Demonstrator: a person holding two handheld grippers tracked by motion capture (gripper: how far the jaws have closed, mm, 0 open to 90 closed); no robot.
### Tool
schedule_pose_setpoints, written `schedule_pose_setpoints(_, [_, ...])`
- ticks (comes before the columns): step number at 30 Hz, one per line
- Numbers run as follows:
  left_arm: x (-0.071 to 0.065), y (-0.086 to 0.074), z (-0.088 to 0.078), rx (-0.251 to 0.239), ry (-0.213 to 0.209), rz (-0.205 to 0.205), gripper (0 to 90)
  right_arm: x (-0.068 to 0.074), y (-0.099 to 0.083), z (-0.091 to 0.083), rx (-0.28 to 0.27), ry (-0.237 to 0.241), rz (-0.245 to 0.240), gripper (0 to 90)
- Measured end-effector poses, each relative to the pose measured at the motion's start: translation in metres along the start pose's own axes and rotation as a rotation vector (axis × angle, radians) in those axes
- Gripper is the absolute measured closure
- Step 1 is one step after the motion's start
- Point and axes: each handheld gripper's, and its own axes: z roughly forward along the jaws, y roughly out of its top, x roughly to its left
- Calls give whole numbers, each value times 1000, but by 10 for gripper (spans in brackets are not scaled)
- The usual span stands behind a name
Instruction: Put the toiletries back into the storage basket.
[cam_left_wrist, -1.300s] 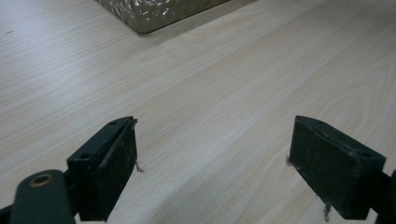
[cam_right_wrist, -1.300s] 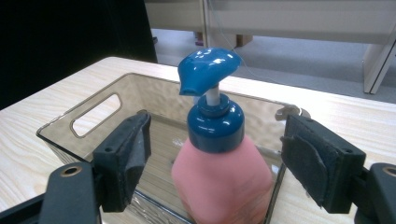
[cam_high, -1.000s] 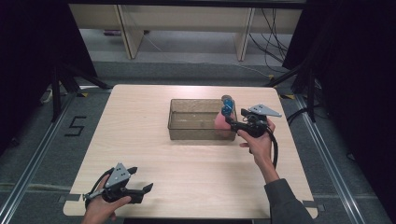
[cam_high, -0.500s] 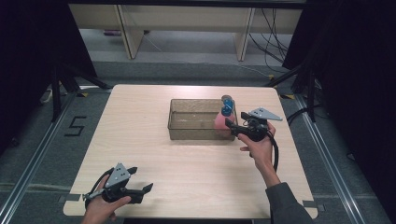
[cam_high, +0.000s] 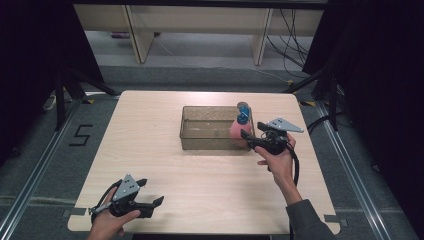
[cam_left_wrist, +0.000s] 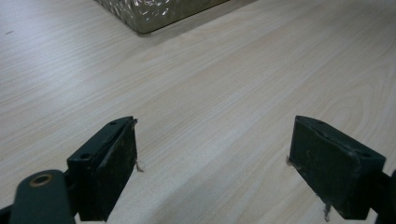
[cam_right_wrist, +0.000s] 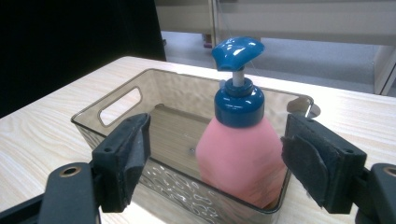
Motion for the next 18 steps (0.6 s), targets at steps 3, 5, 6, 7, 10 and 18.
schedule_pose_setpoints(3, [0, 0, 0, 0, 1, 1, 147, 1, -1, -2, 5, 2, 6, 249])
schedule_pose_setpoints(5, [0, 0, 0, 0, 2, 0, 147, 2, -1, -3, 5, 10, 9, 249])
schedule_pose_setpoints(6, [0, 0, 0, -1, 2, 0, 147, 3, -1, -3, 5, 7, 16, 249])
schedule_pose_setpoints(7, [0, 0, 0, 0, 1, 0, 147, 3, -1, -4, 14, 7, 26, 249])
schedule_pose_setpoints(10, [0, 0, 0, 0, 1, 0, 147, 3, -1, -6, 17, 8, 6, 249])
schedule_pose_setpoints(18, [0, 0, 0, 0, 1, 0, 147, 6, -5, -9, 10, 24, 17, 247])
